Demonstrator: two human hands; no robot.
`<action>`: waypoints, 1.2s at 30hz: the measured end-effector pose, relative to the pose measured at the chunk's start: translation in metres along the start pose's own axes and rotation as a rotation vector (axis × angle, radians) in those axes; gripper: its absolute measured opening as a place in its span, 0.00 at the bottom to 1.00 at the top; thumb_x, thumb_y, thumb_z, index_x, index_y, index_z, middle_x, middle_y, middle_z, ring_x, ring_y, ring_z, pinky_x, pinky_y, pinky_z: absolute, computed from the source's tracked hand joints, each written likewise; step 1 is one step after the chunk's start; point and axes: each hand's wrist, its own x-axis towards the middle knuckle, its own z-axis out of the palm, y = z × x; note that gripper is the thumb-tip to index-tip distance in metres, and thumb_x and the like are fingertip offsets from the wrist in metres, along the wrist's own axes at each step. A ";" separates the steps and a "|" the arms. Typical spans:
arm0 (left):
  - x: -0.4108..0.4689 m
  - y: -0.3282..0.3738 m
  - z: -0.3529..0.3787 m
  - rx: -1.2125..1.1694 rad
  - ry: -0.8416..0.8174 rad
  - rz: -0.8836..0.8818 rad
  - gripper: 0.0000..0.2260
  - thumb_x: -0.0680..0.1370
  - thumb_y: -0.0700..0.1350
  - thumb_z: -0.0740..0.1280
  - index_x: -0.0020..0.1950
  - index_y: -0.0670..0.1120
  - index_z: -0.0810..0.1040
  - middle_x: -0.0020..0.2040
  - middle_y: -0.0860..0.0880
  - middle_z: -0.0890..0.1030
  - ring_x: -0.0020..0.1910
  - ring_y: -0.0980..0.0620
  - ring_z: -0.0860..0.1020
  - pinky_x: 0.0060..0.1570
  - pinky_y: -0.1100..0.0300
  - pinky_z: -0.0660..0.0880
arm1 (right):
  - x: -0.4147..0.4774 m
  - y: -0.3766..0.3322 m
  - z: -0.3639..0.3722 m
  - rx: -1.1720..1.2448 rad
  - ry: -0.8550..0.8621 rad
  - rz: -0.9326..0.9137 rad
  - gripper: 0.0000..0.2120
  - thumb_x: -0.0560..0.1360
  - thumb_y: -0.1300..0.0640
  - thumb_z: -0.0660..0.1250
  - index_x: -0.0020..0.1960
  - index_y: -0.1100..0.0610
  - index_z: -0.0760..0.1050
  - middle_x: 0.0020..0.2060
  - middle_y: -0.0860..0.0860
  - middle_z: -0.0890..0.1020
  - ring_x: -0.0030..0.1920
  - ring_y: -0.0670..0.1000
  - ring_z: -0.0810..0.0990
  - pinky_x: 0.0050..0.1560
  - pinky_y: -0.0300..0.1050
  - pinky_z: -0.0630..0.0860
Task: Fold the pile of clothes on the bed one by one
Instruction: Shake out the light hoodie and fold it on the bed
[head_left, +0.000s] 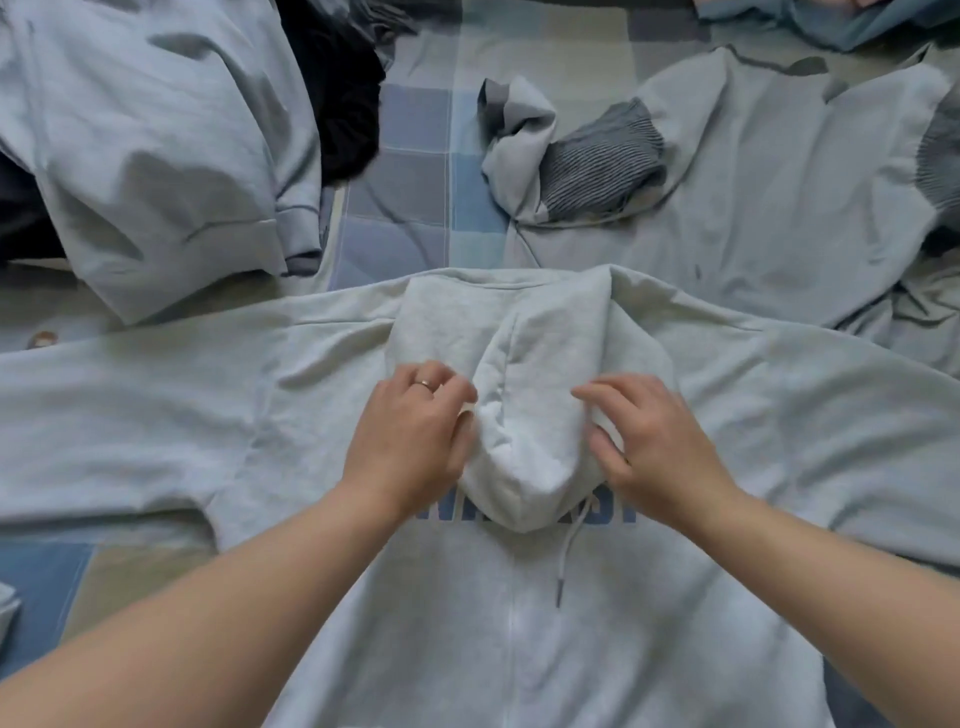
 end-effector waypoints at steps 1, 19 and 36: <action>0.010 0.003 0.004 -0.020 0.017 -0.037 0.18 0.77 0.54 0.58 0.60 0.49 0.79 0.62 0.47 0.79 0.63 0.41 0.74 0.55 0.46 0.75 | 0.011 -0.001 0.003 -0.058 -0.011 0.033 0.26 0.76 0.43 0.54 0.71 0.49 0.73 0.69 0.52 0.74 0.69 0.56 0.69 0.65 0.58 0.69; 0.034 -0.032 0.059 0.040 -0.510 -0.089 0.45 0.66 0.84 0.46 0.78 0.68 0.38 0.80 0.56 0.30 0.78 0.46 0.28 0.74 0.35 0.32 | 0.040 0.039 0.063 -0.120 -0.477 0.155 0.51 0.64 0.17 0.44 0.78 0.39 0.29 0.77 0.47 0.27 0.77 0.50 0.26 0.76 0.58 0.29; -0.042 0.035 0.023 -0.035 -0.794 -0.344 0.45 0.75 0.66 0.66 0.81 0.62 0.40 0.82 0.47 0.35 0.81 0.43 0.36 0.78 0.39 0.45 | -0.038 -0.020 0.043 -0.073 -0.719 0.462 0.43 0.78 0.31 0.56 0.81 0.43 0.34 0.80 0.49 0.35 0.80 0.54 0.36 0.78 0.62 0.42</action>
